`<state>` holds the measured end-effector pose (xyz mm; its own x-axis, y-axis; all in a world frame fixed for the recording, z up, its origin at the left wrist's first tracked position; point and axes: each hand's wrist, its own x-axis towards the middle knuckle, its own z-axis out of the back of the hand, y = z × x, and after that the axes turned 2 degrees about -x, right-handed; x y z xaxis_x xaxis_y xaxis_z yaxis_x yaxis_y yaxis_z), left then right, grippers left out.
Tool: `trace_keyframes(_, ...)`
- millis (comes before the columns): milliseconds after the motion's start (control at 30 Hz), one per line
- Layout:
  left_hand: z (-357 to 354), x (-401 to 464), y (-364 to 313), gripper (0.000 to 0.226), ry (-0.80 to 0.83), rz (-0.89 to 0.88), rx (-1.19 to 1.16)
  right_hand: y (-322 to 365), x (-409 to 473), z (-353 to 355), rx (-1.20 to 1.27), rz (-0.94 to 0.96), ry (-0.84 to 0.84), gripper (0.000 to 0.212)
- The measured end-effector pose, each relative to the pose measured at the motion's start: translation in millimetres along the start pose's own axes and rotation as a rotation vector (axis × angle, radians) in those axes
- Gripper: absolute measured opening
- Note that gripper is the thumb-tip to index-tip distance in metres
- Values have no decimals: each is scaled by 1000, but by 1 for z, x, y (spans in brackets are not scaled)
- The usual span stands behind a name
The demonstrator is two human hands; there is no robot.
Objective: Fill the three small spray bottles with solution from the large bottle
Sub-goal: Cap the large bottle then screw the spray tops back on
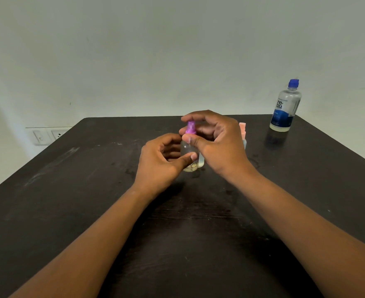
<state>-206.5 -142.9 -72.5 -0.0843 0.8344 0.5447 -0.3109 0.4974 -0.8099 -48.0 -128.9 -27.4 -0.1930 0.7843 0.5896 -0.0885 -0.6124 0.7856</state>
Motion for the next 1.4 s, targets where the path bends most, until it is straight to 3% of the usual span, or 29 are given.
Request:
trace_keyframes(367, 0, -3, -4, 43, -44, -4, 16, 4, -3, -3, -28, -12, -107, 33)
trace_keyframes(567, 2, -3, -5, 44, -21, -14, 40, 1, -2, -5, -121, 43, -85, 29)
trace_keyframes(733, 2, -5, -9, 39, -26, -36, 7, -1, -4, -3, -176, 185, -234, 17)
trace_keyframes(833, 4, -3, -10, 41, -72, -16, 17, -3, -1, -1, -359, 272, -352, 19)
trace_keyframes(967, 7, -1, -6, 38, -165, 39, 108, -9, 0, -2, -440, 180, -289, 43)
trace_keyframes(1100, 10, 0, -2, 38, -193, 107, 138, -19, -1, -4, -538, 3, -172, 53)
trace_keyframes(1233, 10, 1, 1, 43, -177, 142, 174, -30, -1, -4, -617, -149, -84, 47)
trace_keyframes(1400, 11, -4, 1, 46, -153, 160, 194, -37, -4, -6, -645, -204, -45, 40)
